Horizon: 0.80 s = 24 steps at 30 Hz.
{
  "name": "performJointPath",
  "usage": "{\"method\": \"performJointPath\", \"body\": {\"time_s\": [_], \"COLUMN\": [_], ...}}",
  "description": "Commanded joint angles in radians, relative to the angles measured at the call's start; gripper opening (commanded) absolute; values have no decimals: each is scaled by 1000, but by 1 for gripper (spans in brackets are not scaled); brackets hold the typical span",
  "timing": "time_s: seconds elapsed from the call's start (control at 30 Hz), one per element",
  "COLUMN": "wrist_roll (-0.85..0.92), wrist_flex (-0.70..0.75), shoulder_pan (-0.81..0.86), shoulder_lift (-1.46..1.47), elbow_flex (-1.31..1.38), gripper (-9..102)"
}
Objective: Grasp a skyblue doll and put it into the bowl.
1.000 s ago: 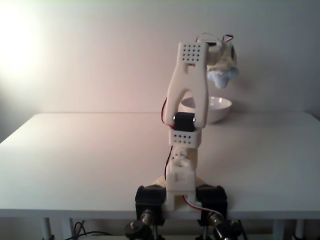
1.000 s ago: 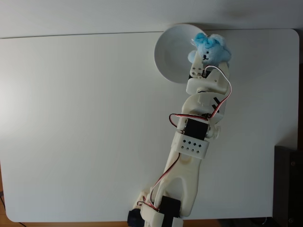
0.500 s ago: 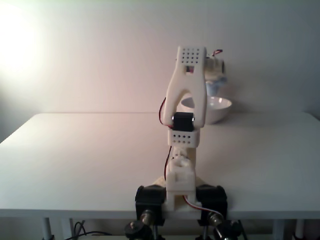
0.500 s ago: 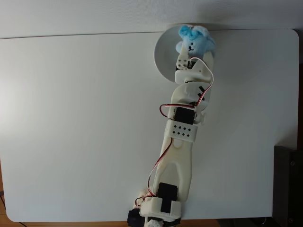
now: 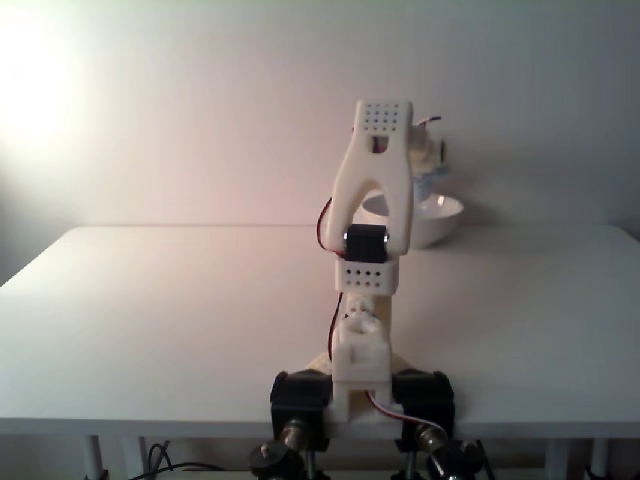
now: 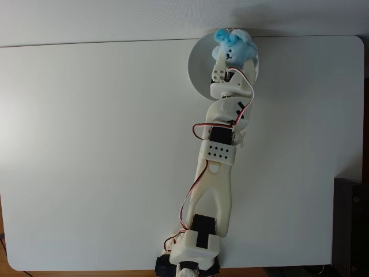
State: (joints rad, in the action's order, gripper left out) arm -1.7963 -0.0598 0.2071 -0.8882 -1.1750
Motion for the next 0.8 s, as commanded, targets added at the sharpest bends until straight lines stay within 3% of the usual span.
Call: {"method": "performJointPath", "body": {"time_s": [0.0,0.17,0.53,0.77], "wrist_roll": [6,17,61,61], "wrist_flex": [-25,-26,-26,-26], "shoulder_pan": [-11,-32,-26,-20], "shoulder_lift": [-9,-8,-8,-8], "elbow_flex": [51,51,51,51], "gripper": [1,8,34,41]}}
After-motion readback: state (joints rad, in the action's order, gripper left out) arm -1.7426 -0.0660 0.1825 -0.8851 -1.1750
